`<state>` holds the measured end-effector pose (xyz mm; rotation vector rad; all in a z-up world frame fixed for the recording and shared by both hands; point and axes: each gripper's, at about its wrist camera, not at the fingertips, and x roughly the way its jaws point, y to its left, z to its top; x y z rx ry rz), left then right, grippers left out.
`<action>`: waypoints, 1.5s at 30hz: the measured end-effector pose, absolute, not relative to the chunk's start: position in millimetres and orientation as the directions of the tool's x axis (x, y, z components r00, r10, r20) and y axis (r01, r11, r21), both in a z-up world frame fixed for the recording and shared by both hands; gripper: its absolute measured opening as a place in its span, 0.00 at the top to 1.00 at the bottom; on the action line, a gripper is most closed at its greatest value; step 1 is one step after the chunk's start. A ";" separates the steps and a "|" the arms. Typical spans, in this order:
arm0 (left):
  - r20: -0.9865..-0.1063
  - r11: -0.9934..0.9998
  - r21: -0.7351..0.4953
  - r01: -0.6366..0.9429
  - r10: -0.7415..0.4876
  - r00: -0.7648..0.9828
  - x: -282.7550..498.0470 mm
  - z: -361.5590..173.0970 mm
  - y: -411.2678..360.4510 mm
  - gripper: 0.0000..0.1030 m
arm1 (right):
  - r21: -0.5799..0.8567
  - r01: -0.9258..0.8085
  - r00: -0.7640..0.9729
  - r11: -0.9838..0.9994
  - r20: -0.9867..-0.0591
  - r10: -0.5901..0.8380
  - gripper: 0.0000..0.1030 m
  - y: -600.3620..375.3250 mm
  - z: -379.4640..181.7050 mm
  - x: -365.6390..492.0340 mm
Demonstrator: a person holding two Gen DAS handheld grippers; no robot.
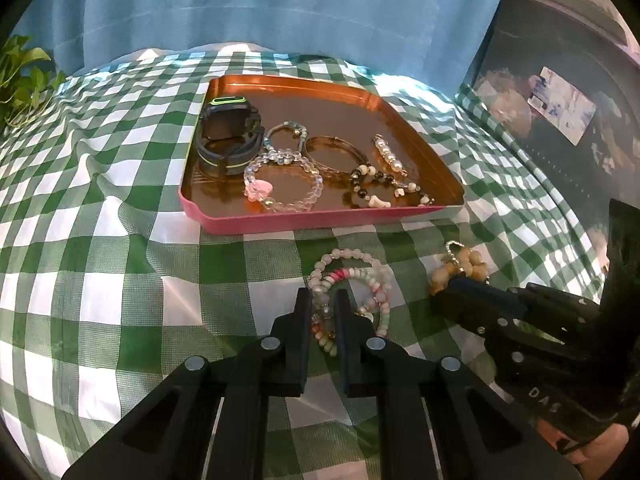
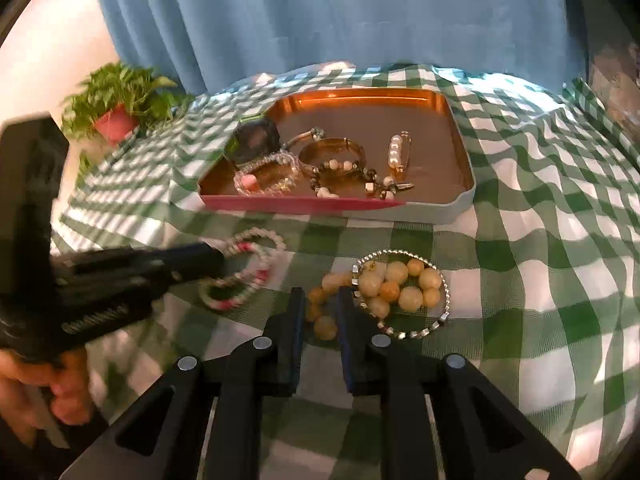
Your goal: Organize jewelry
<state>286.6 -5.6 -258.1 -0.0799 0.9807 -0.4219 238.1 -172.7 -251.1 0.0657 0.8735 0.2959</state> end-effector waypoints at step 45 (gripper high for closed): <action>-0.793 0.905 -0.329 0.271 -0.420 0.441 197.0 -248.1 33.8 0.94 | 0.214 -0.328 0.604 0.920 -0.702 0.378 0.72 -157.8 -223.4 167.7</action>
